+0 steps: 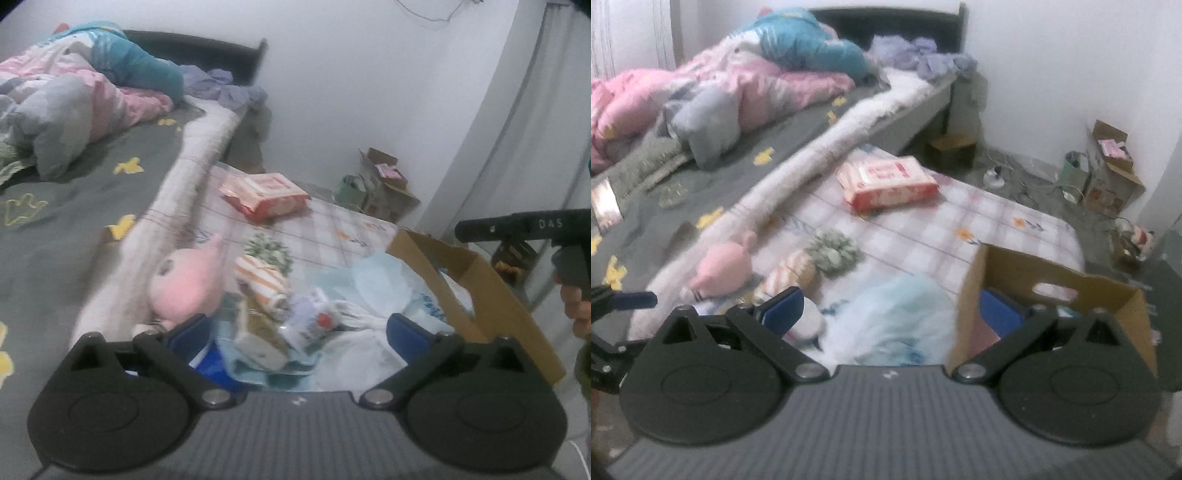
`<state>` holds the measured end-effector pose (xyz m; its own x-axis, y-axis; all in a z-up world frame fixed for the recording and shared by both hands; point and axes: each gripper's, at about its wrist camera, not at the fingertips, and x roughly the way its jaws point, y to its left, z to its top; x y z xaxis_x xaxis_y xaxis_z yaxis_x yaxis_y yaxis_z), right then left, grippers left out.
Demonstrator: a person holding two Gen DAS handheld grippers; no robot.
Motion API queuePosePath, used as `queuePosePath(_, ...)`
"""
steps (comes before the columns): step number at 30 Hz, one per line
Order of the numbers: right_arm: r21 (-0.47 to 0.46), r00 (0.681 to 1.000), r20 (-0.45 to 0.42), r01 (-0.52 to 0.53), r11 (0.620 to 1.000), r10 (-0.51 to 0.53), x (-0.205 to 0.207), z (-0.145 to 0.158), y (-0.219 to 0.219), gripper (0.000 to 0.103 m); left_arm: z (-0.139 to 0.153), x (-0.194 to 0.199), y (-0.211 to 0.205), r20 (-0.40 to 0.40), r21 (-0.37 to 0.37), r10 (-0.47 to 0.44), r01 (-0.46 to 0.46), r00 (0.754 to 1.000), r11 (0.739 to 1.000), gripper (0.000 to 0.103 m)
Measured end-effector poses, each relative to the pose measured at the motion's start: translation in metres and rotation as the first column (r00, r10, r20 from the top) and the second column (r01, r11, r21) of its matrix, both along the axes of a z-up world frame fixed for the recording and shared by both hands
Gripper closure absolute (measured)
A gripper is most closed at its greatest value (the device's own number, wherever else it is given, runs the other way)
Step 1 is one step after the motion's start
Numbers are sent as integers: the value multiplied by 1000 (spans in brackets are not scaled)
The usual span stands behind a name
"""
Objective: Organize soft objects
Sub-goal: 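Move the right gripper back to the pile and lower onto the pink plush bunny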
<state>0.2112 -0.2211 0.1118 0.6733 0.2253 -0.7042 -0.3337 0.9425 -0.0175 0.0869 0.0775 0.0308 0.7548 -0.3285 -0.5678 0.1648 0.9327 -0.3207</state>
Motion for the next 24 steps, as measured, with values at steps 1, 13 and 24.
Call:
queuePosePath(1, 27, 1000, 2, -5, 1000, 5, -1, -3, 4, 1, -1, -1, 4, 4, -2, 4, -4, 1000, 1000, 1)
queuePosePath(13, 387, 1000, -22, -2, 922, 11, -9, -47, 30, 1, -12, -1, 16, 63, 81, 56, -61, 996, 995, 0)
queuePosePath(24, 530, 985, -138, -11, 848, 99, 21, -78, 67, 16, -31, 40, 17, 58, 202, 83, -93, 995, 975, 14)
